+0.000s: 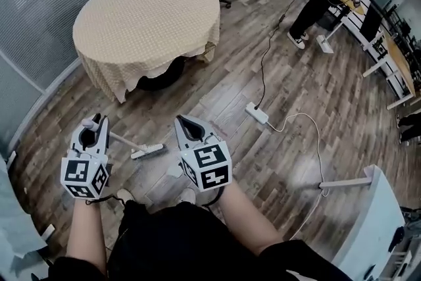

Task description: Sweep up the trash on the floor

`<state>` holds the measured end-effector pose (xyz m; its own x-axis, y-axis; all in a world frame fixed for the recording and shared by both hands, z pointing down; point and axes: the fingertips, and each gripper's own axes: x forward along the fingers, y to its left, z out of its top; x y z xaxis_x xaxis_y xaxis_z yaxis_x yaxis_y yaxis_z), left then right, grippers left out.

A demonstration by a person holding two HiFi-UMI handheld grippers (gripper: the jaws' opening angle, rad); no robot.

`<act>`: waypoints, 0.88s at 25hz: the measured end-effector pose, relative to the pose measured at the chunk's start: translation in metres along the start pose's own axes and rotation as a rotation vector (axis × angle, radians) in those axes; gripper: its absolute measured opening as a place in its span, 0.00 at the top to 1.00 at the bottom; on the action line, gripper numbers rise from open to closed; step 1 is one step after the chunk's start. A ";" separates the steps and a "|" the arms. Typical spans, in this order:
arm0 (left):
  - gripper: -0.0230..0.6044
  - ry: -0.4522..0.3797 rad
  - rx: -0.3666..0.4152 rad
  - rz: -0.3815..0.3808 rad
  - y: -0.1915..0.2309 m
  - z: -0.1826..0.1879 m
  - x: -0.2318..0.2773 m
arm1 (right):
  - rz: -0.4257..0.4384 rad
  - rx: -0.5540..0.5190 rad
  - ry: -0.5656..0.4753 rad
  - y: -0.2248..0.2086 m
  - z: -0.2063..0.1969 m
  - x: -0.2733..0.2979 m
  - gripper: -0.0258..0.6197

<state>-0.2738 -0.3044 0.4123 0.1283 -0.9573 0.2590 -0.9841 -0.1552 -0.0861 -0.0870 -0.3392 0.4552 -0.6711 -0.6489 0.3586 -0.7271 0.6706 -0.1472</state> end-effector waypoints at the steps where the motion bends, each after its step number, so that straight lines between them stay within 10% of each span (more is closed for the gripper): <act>1: 0.85 0.003 0.002 -0.009 0.002 -0.002 0.007 | -0.016 0.002 0.005 -0.003 -0.001 0.001 0.94; 22: 0.85 -0.012 -0.093 -0.068 0.164 -0.028 0.100 | -0.337 0.022 0.118 0.043 -0.013 0.055 0.94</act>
<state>-0.4259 -0.4192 0.4511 0.1965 -0.9482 0.2495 -0.9801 -0.1975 0.0212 -0.1534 -0.3415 0.4811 -0.3725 -0.7853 0.4946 -0.9085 0.4173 -0.0216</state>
